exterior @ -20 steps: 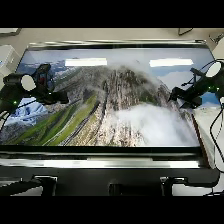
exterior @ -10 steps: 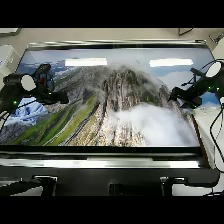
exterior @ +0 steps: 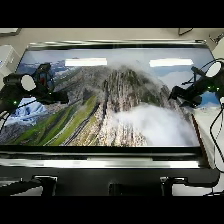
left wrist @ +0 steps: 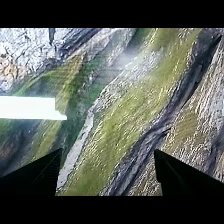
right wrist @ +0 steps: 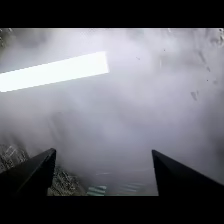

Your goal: Fold the clothes and pants, and hang the long-sleeved shirts on hangers.

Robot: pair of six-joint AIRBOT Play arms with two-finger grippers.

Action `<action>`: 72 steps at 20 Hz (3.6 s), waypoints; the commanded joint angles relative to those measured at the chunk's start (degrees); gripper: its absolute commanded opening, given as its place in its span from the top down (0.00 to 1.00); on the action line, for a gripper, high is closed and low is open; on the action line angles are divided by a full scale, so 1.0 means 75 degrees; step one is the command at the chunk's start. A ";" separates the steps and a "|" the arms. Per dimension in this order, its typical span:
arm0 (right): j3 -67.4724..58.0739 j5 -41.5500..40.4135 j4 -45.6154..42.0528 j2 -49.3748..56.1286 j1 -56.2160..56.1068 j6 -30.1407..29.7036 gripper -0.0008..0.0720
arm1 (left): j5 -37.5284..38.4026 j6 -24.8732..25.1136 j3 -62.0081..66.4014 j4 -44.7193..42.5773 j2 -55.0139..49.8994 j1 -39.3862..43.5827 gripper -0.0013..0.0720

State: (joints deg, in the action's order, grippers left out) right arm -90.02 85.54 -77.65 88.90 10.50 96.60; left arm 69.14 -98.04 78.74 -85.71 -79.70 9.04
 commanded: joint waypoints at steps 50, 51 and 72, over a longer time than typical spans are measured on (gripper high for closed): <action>0.0003 0.0813 0.0428 -0.1746 -0.0006 -0.0720 0.07 | -0.6872 0.0484 -0.1547 0.3485 0.3800 0.3459 0.96; 0.0003 0.0822 0.0393 -0.1818 -0.0009 -0.0717 0.07 | -0.6467 0.0370 -0.1594 0.3485 0.3404 0.3386 0.96; 0.2483 0.0370 -0.1784 -0.1314 0.0003 -0.0994 0.02 | -0.0076 0.0880 -0.1679 0.3622 0.0513 -0.1306 0.01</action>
State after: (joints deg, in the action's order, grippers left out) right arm -72.53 86.96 -87.35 77.08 10.50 88.73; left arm 63.40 -92.58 66.78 -57.21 -74.67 6.63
